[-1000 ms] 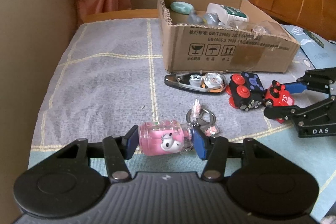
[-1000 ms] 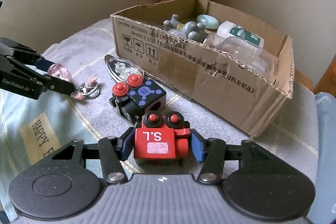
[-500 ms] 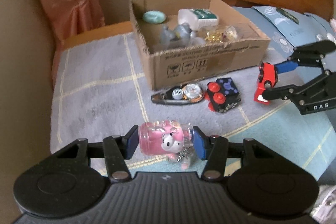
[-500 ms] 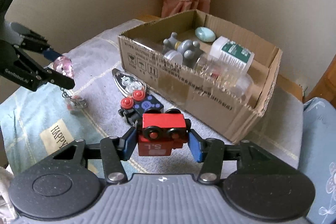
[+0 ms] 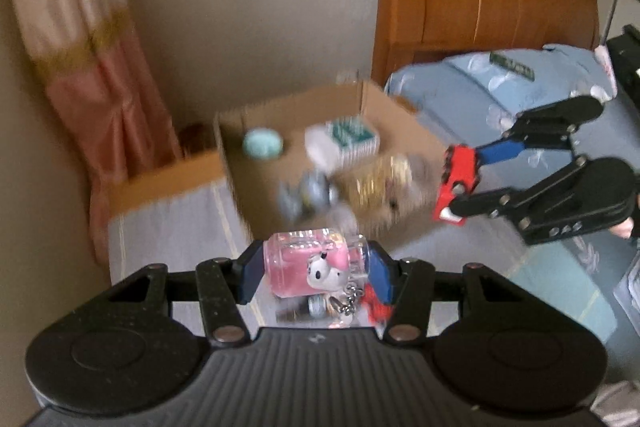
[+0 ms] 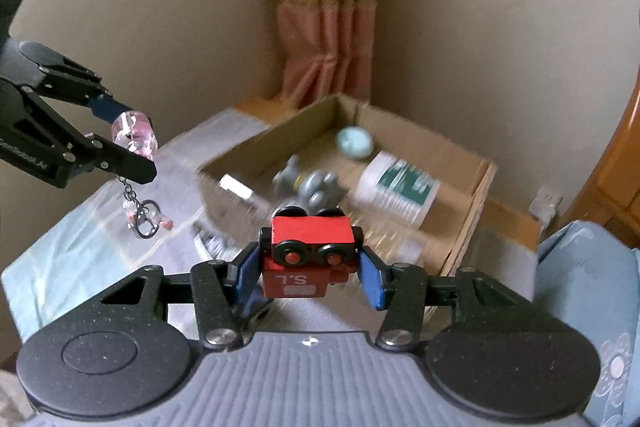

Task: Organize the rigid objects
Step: 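Carry the keychain and robot into the box and open both tools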

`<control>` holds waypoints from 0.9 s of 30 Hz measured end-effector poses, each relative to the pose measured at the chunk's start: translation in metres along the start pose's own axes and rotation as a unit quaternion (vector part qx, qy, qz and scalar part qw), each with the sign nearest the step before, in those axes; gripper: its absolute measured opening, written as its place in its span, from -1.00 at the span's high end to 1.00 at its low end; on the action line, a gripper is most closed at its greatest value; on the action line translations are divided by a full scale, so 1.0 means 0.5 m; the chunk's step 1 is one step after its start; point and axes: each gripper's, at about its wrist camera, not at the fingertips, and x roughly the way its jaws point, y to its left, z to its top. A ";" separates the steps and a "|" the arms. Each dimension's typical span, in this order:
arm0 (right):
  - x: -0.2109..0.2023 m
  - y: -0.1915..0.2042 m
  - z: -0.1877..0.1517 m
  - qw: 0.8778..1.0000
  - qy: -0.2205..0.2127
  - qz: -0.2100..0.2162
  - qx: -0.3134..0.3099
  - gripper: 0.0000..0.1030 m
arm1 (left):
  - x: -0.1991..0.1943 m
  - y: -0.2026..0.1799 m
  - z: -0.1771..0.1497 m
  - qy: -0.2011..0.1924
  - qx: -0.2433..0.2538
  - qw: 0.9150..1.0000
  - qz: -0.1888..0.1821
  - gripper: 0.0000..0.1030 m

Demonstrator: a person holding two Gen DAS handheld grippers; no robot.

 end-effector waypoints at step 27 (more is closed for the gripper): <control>0.079 -0.032 0.026 0.985 0.087 -0.076 0.130 -1.00 | 0.272 0.033 0.159 0.020 -0.022 0.997 0.074 -0.81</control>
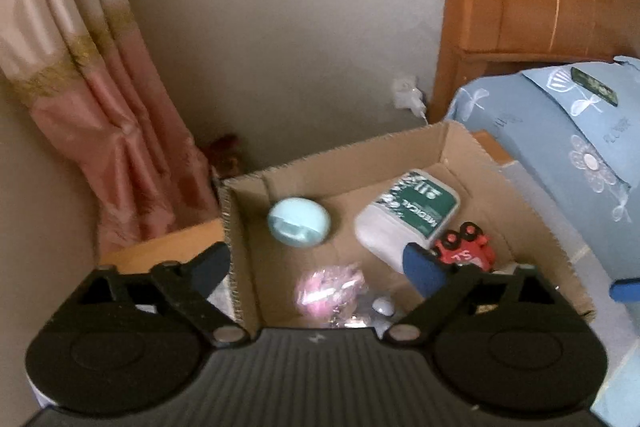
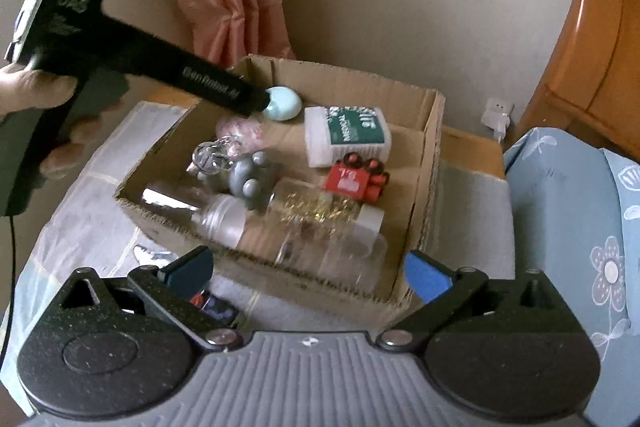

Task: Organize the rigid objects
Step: 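Carry the keychain and robot into the box and open both tools, then move the left tool to the correction tape while the right tool approaches the black fidget cube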

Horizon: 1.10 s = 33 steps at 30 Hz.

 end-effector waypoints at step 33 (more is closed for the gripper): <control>0.118 0.116 -0.137 0.992 0.033 -0.034 0.120 -1.00 | -0.132 0.047 -0.386 0.063 -0.122 0.984 0.116 -0.86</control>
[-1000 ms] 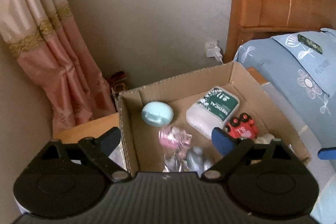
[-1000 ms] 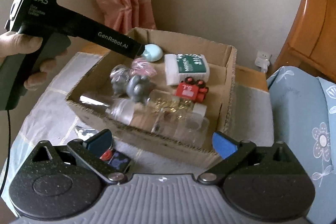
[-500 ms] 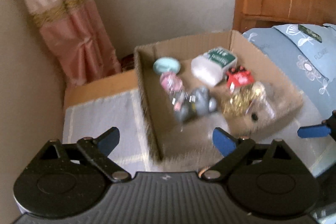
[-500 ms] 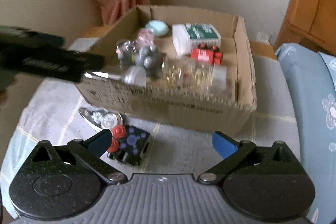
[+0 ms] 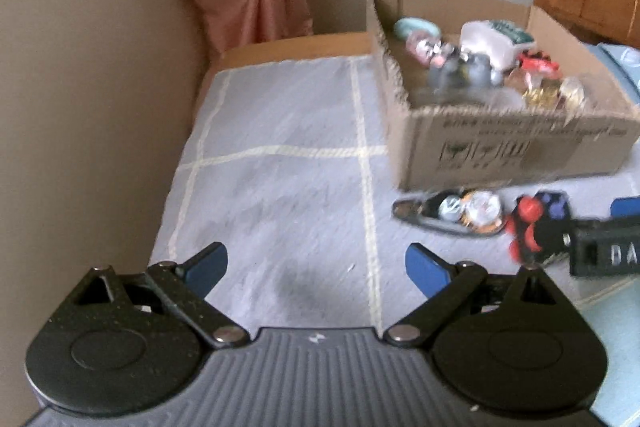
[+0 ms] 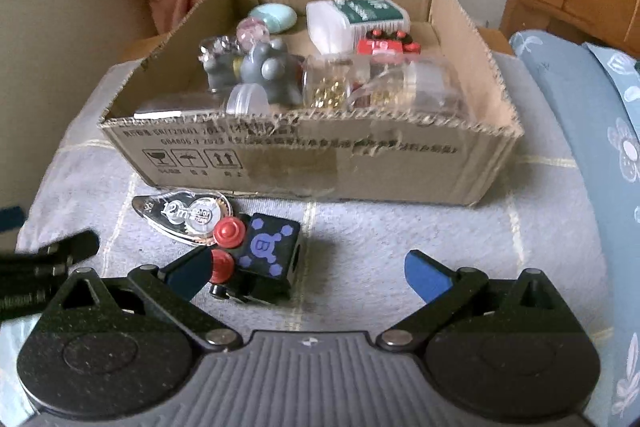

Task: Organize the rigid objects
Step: 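Move the left tool to the correction tape while the right tool approaches the black fidget cube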

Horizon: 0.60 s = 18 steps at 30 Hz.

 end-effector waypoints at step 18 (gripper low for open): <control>0.034 0.022 -0.016 0.999 0.015 -0.049 0.014 -1.00 | -0.023 0.008 -0.023 -0.009 -0.015 0.999 -0.028 -0.85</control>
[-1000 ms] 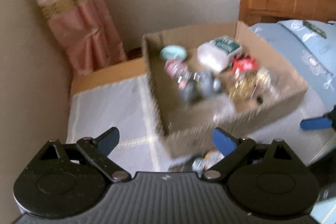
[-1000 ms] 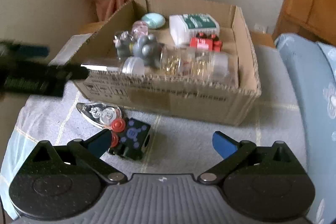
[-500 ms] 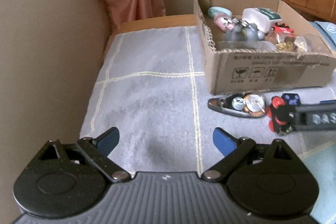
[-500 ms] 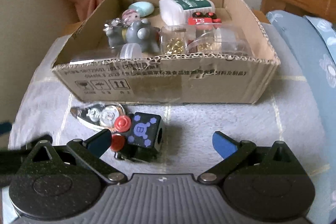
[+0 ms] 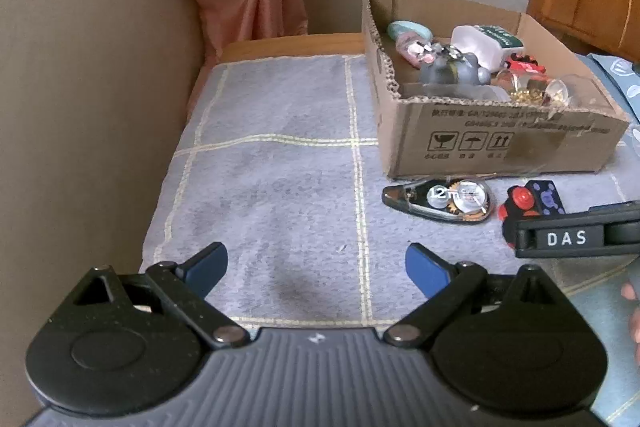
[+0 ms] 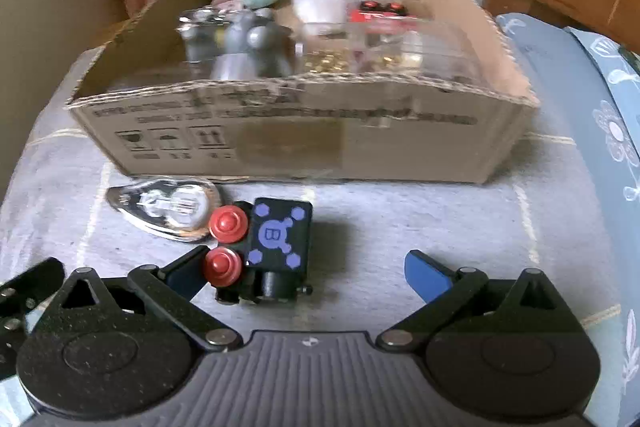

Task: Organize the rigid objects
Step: 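Move the left tool to the correction tape while the right tool approaches the black fidget cube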

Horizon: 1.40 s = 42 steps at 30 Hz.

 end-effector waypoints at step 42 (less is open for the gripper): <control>-0.014 -0.135 -0.074 0.997 -0.057 0.008 -0.059 -1.00 | 0.081 -0.124 0.029 0.024 0.037 0.997 -0.058 -0.86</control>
